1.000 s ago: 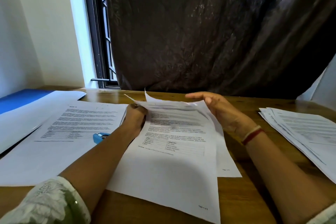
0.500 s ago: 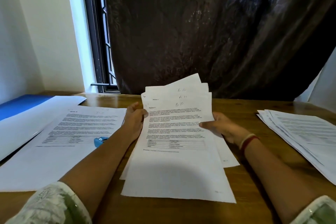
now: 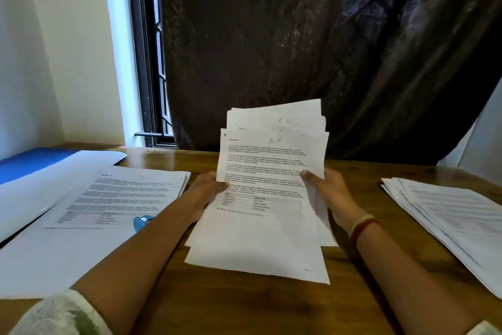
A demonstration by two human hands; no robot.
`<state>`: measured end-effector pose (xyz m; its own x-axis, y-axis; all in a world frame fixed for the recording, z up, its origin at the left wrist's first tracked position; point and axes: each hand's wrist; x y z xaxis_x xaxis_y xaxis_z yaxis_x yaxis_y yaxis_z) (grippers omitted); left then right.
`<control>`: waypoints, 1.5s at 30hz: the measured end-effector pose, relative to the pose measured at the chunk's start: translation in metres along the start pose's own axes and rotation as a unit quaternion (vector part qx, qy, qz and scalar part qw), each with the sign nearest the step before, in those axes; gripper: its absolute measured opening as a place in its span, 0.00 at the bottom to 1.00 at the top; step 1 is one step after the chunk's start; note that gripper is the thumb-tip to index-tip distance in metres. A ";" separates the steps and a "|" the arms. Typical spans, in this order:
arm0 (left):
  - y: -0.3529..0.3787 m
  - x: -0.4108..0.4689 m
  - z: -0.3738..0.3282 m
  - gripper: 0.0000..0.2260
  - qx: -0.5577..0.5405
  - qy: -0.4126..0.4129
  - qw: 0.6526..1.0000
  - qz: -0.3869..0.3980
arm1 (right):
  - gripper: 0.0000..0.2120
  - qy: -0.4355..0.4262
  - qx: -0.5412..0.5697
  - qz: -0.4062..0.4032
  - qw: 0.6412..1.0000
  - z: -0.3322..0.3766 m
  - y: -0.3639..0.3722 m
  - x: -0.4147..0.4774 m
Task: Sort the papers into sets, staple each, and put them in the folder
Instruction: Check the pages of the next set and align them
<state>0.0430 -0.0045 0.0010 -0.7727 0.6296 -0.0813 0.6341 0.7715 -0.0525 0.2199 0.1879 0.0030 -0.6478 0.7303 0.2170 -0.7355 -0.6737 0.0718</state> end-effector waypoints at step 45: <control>0.031 -0.036 -0.027 0.11 0.021 0.308 0.940 -0.143 | 0.23 -0.157 -0.123 -0.097 0.975 0.043 0.043 -0.032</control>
<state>0.0896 -0.0006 0.0290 -0.7746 0.3410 0.5326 0.3886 0.9211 -0.0245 0.2171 0.1309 0.0414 -0.4282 0.7443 0.5124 -0.8882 -0.4511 -0.0869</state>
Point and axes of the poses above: each hand's wrist, its own x-axis towards the middle knuckle, its own y-axis out of the palm, z = x × y, and after that the axes turned 4 degrees about -z, right-handed
